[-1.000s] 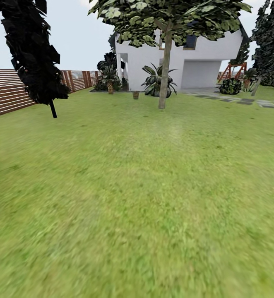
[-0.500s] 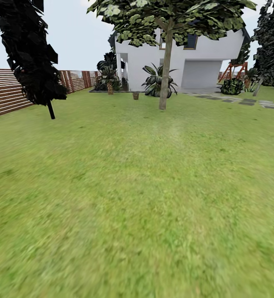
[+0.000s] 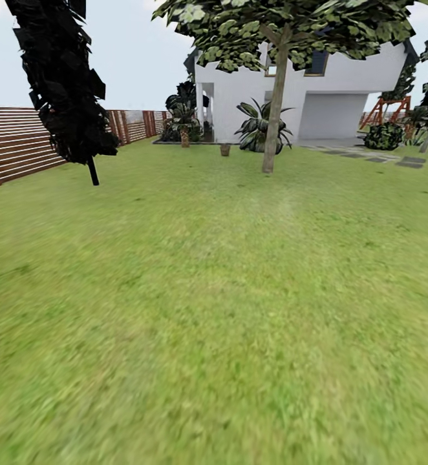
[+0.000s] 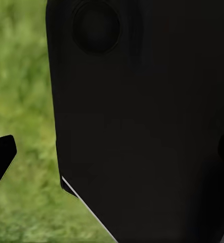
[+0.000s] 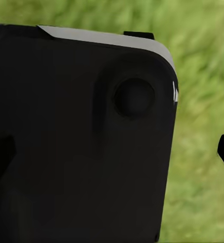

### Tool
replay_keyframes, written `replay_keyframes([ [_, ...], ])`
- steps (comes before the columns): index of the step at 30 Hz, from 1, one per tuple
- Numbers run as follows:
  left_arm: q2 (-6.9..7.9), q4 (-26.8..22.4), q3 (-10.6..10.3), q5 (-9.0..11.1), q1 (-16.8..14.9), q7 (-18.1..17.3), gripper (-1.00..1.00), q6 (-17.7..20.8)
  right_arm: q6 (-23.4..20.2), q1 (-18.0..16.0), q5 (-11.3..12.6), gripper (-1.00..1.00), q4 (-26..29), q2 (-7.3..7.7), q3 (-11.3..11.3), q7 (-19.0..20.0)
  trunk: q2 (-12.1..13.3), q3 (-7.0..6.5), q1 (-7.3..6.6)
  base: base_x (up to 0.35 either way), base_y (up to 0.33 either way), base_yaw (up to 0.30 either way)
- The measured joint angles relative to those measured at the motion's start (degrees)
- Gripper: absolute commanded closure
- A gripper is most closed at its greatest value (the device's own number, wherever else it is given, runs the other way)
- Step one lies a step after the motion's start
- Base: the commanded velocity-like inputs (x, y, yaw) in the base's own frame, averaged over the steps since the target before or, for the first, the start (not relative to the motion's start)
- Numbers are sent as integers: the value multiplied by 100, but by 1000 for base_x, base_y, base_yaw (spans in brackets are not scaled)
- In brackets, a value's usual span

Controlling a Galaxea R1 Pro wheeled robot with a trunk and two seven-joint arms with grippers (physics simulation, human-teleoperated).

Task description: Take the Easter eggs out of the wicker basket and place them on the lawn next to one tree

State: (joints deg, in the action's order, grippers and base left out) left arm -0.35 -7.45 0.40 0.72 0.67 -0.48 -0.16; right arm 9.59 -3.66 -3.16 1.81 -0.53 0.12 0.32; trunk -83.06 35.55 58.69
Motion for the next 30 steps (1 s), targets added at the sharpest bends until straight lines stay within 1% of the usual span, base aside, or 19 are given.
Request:
replay_keyframes([
  [30, 0, 0, 0, 0, 2, 0, -100, 0, 0, 0, -3, -100, 0, 3, 0, 0, 0, 0, 0, 340, 0, 1],
])
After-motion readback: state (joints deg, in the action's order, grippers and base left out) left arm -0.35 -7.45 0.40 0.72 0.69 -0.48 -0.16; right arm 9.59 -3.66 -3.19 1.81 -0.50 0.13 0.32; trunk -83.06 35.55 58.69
